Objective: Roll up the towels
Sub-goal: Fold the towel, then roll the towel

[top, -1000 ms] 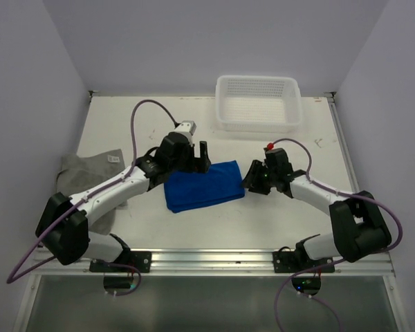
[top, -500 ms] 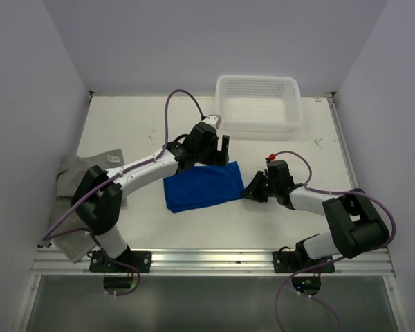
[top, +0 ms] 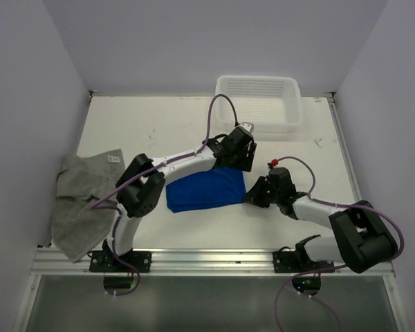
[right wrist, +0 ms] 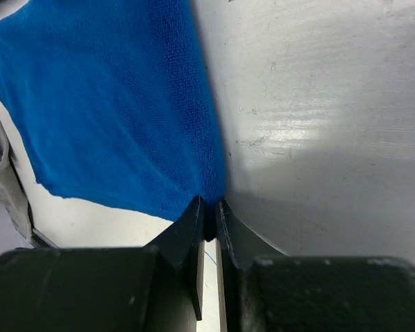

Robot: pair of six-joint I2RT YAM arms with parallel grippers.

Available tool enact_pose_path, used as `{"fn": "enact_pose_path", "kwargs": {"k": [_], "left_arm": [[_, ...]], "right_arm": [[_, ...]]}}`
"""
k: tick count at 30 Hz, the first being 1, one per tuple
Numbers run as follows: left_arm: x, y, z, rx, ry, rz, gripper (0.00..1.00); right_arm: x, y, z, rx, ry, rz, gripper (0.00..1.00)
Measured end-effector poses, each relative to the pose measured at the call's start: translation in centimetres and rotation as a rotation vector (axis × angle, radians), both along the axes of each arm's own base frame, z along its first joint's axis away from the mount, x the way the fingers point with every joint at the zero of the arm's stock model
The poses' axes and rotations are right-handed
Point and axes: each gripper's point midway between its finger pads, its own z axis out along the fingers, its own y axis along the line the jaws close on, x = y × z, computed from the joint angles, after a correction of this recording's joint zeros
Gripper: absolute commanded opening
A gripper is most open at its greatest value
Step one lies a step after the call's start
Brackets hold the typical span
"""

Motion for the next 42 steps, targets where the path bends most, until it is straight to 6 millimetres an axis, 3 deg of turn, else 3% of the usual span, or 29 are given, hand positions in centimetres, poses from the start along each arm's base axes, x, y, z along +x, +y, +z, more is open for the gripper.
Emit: {"fn": "enact_pose_path", "kwargs": {"k": [8,13,24,42], "left_arm": [[-0.9,-1.5,-3.4,0.075,0.058,0.006,0.59],[-0.3,-2.0,-4.3,0.107,0.058,0.037,0.46],[1.2,-1.3,-5.8,0.204,0.031,0.11,0.44],[0.4,-1.8,-6.8,0.268,0.013,0.106,0.42]], "right_arm": [[-0.2,-0.2,0.0,0.006,-0.009,-0.02,0.02],[-0.3,-0.3,0.0,0.01,-0.018,-0.023,0.02],[-0.8,-0.7,0.1,0.003,-0.037,-0.028,0.02],[-1.0,-0.8,0.0,-0.001,-0.048,-0.021,0.01]]}}
